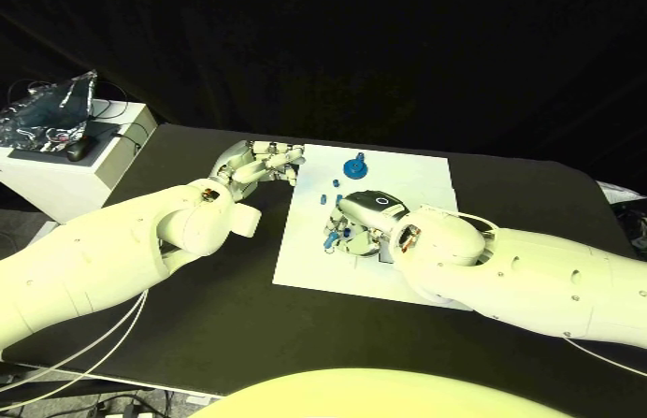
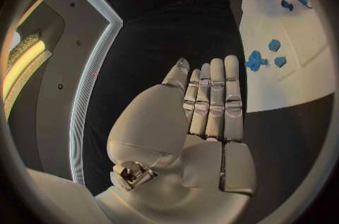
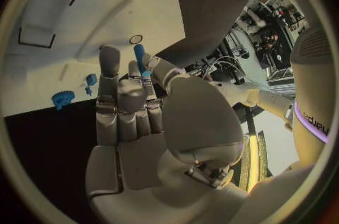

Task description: Assemble the parts on the task board

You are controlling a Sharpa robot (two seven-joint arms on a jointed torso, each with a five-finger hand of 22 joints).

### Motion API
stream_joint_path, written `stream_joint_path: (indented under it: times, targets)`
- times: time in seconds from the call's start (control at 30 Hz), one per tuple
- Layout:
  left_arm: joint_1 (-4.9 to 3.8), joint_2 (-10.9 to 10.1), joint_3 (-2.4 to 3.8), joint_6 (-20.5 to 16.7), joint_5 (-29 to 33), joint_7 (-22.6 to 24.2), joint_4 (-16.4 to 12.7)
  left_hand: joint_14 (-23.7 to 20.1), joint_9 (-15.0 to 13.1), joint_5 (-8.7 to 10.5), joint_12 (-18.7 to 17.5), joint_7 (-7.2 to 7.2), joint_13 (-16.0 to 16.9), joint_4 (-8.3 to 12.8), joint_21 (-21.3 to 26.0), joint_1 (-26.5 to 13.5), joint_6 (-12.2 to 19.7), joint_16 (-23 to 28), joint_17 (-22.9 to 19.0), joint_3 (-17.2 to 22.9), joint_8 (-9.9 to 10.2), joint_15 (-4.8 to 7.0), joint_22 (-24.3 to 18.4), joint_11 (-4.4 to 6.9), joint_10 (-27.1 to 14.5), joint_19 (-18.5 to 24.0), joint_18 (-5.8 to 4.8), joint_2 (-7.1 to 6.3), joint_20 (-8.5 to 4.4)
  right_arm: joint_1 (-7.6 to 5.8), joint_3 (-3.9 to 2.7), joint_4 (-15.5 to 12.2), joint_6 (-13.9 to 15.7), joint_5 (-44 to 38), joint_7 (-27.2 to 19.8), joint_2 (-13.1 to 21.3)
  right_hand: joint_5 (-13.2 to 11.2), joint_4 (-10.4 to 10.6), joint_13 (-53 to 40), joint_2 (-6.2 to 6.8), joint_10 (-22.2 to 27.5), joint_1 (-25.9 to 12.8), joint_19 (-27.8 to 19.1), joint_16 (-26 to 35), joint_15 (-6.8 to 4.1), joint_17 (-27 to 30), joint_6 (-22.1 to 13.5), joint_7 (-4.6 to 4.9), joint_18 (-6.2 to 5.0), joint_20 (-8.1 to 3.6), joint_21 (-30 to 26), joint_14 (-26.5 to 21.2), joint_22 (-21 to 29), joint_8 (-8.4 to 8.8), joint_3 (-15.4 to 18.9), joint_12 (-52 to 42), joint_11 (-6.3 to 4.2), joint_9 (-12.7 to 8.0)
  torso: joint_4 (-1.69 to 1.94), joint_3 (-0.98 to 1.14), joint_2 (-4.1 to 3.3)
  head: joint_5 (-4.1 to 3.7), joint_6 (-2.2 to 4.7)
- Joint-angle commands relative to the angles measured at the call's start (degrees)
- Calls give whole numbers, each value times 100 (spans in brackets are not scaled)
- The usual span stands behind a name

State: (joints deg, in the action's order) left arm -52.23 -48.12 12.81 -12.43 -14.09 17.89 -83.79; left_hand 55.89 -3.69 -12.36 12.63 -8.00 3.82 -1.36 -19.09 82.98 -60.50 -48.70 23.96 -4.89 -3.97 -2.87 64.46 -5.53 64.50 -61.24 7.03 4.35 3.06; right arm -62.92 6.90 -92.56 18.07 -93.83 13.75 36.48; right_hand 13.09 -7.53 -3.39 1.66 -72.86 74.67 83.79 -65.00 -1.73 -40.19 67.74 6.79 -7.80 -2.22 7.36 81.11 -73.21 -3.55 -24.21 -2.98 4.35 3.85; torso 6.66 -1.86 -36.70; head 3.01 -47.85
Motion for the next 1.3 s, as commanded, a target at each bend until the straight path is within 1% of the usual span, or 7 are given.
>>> stream_joint_path:
  times: [0.03,0.43,0.47,0.9,1.13,1.3]
  targets:
    - [-1,8,6,97,8,43,-9,35,-6,1,21,19,5,-27,21,-16,20,-3,-4,12,20,7,6,3,-49,-27,3,-3,0,23,2,-4,-16,-183,-77,-23,20,-23,-5,-109,-206,38,164,-8,-49,-9,150,-43,-109,-69,-38,-5,-5,-25,-5,-39,-170,203,-4,0,1,1,-6]
    - [-1,-9,6,97,8,36,-11,35,-6,1,21,19,5,-27,21,-16,20,-3,-4,12,20,7,6,3,-49,-27,3,-3,0,55,7,12,-120,-216,-71,-4,20,-23,-5,-109,-206,38,164,-8,-49,-9,150,-43,-109,-69,-38,-5,-5,-25,-5,-39,-170,203,0,-5,2,18,-34]
    - [-1,-11,6,96,8,35,-12,35,-6,1,21,19,5,-27,21,-16,20,-3,-4,12,20,7,6,3,-49,-27,3,-3,0,56,8,17,-130,-224,-68,-1,20,-23,-5,-109,-206,38,164,-8,-49,-9,150,-43,-109,-69,-38,-5,-5,-25,-5,-39,-170,203,2,-6,1,20,-47]
    - [-1,-30,6,90,8,34,-26,34,-6,0,25,21,5,-34,41,-5,12,-4,-2,16,19,7,21,4,-52,-35,3,5,0,62,19,89,-309,-286,-26,-4,20,-23,-5,-109,-206,38,164,-8,-49,-9,150,-43,-109,-69,-38,-5,-5,-25,-5,-39,-170,203,0,-4,-1,21,-74]
    - [-1,-27,6,91,8,36,-25,34,-6,0,25,21,5,-34,41,-5,12,-4,-2,16,19,7,21,4,-52,-35,3,5,0,79,28,144,-315,-304,-24,-36,20,-23,-5,-109,-206,38,164,-8,-49,-9,150,-43,-109,-69,-38,-5,-5,-25,-5,-39,-170,203,1,-3,0,20,-90]
    - [-1,-28,6,91,8,37,-24,34,-6,0,25,21,5,-34,41,-5,12,-4,-2,16,19,7,21,4,-52,-35,3,5,0,97,31,187,-293,-341,-21,-68,18,-45,-4,-123,-201,21,171,-12,-46,-8,143,-40,-111,-65,-79,-10,-45,-24,-3,-38,-168,201,3,-3,-2,23,-85]
